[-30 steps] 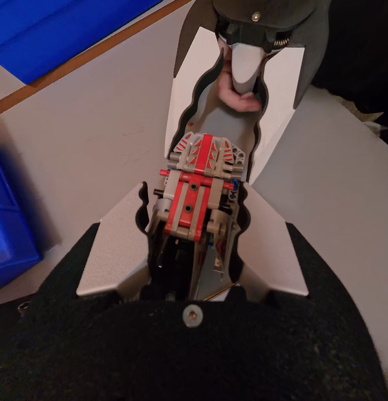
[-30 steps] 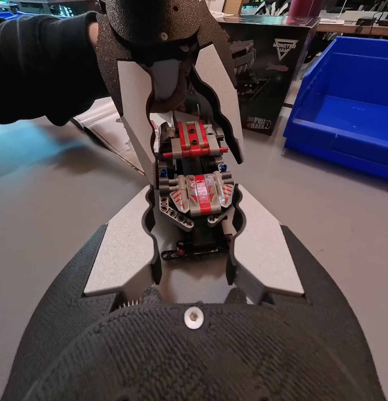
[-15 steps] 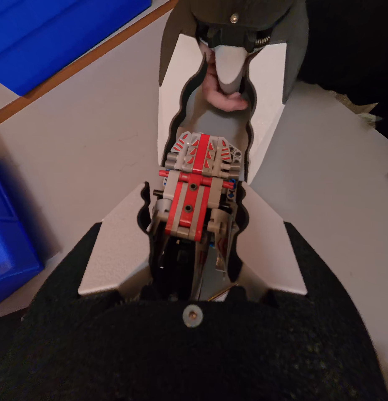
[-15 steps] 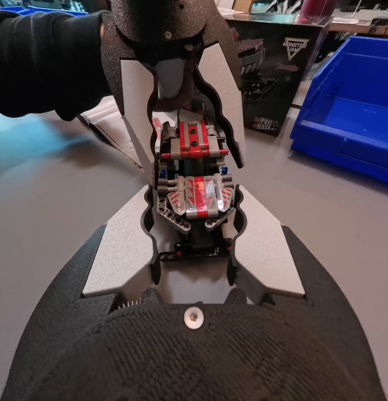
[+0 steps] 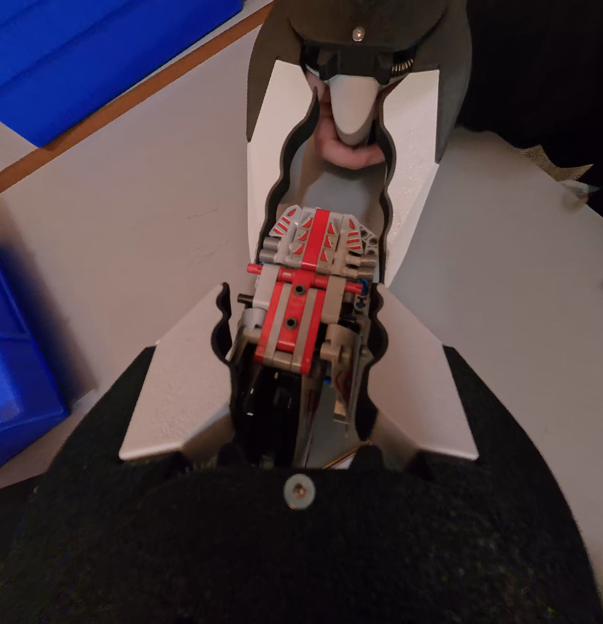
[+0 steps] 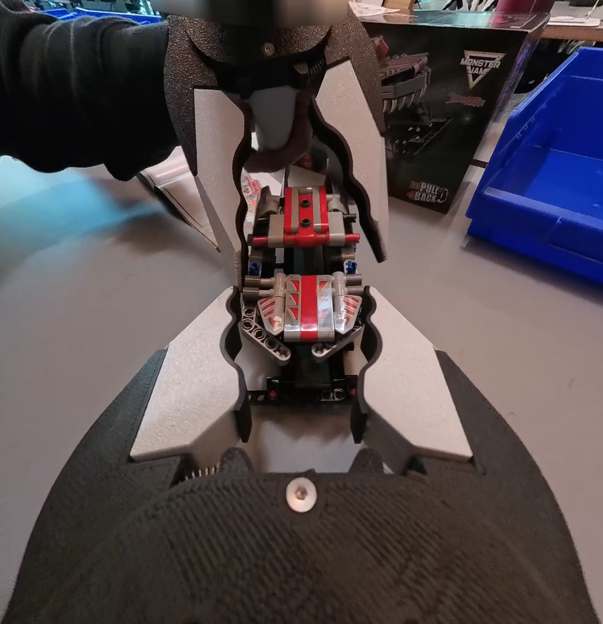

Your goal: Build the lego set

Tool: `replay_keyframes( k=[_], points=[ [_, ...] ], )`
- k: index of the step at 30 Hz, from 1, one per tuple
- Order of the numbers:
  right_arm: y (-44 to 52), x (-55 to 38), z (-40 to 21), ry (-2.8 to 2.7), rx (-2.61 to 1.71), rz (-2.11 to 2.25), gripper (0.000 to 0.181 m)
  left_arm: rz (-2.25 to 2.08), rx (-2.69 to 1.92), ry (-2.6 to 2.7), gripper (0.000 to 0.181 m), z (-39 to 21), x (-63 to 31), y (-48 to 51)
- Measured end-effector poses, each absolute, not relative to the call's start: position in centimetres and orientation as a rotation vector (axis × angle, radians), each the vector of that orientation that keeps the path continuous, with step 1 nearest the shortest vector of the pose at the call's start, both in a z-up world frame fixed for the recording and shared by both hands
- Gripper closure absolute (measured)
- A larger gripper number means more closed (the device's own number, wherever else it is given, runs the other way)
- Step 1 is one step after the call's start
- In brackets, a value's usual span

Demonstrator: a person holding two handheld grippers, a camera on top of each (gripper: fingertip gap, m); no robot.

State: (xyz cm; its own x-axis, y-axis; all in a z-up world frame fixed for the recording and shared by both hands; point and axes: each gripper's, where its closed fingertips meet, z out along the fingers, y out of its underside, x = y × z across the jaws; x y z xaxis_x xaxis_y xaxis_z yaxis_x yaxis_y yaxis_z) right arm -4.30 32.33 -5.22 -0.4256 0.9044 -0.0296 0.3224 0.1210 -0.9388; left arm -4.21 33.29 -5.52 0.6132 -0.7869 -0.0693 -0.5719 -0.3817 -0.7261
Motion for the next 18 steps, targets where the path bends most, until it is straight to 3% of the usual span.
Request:
replay_keyframes(
  k=[18],
  points=[
    [32.33, -4.31, -5.43, -1.841, -1.148, 1.249, 0.111, -0.342, -2.036, 1.161, 0.107, -5.57, -4.05, 33.15]
  ],
)
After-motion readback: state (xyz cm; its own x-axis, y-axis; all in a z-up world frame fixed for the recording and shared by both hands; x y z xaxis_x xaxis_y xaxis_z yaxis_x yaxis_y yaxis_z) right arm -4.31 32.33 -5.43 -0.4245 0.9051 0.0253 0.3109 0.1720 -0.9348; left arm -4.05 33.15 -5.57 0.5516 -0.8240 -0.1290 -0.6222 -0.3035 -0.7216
